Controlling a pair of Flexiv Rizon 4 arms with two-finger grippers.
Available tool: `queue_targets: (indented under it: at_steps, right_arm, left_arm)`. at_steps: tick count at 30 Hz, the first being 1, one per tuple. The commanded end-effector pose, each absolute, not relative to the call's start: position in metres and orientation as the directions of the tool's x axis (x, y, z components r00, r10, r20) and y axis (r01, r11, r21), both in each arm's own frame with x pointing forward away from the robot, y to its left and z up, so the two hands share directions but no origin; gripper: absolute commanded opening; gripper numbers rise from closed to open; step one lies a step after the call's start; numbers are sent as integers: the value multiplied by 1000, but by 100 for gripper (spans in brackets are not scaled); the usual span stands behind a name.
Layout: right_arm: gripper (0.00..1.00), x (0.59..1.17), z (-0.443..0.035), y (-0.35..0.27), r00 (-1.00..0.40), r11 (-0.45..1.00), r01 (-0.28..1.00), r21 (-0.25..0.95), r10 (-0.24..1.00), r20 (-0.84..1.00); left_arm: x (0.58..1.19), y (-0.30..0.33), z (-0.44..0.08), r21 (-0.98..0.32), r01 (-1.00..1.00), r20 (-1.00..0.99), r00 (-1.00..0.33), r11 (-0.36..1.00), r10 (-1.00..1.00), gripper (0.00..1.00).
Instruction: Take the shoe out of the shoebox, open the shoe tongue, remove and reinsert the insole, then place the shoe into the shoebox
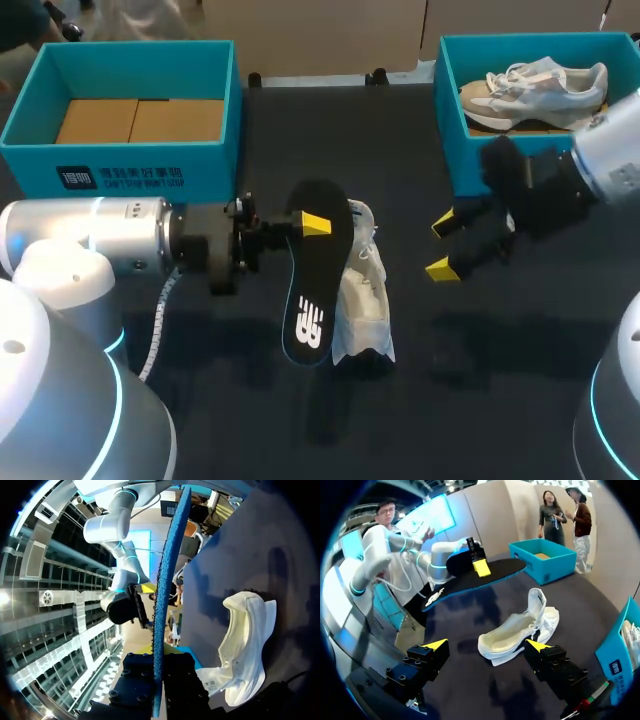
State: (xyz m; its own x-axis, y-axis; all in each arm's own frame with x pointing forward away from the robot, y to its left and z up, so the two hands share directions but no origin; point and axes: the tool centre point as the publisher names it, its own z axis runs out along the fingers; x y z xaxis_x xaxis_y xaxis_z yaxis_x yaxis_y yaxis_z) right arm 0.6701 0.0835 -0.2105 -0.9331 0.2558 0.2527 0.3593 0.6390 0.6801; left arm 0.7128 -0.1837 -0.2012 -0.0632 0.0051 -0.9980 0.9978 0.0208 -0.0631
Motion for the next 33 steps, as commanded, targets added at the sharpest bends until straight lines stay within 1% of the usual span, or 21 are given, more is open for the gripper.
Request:
queue_targets:
  at_steps: [1,8,9,10,11,12,13,16,18,19,22,28,33]
  right_arm:
    - [100,676,-207,87,-932,669,362,649,253,260]
    - [100,676,-207,87,-932,669,362,649,253,260]
    - [100,677,-209,88,-945,699,326,637,241,219]
    - [100,679,-213,88,-948,735,318,599,251,197]
    - [100,680,-213,89,-956,740,291,606,250,153]
    - [100,681,-212,89,-957,739,285,610,254,139]
    - [100,682,-214,88,-961,759,260,597,260,88]
    - [100,685,-217,87,-972,782,205,589,236,25]
    - [100,686,-219,88,-974,788,190,585,226,13]
    - [100,687,-220,88,-978,792,165,588,208,-6]
    - [100,688,-223,90,-983,805,135,578,184,-27]
    - [100,687,-233,91,-984,816,108,568,167,-53]
    - [100,687,-238,91,-986,820,99,564,159,-58]
  left_arm:
    - [712,-185,-201,-62,998,-998,-62,24,5,0]
    - [712,-185,-201,-62,998,-998,-62,24,5,0]
    - [712,-185,-201,-62,998,-998,-62,24,5,0]
    - [708,-185,-202,-136,991,-991,-136,13,-1,0]
    - [706,-184,-202,-154,988,-988,-154,12,-1,0]
    - [704,-183,-202,-193,981,-981,-193,14,6,0]
    - [702,-182,-201,-245,969,-969,-245,10,-3,0]
    - [700,-180,-202,-329,944,-944,-329,14,-13,0]
    - [699,-179,-204,-362,932,-932,-361,20,-9,0]
    - [698,-179,-206,-405,914,-914,-405,10,-19,0]
    - [695,-178,-210,-470,882,-883,-470,19,-15,0]
    - [688,-177,-227,-631,775,-775,-632,32,24,0]
    - [678,-181,-237,-712,702,-700,-711,8,64,0]
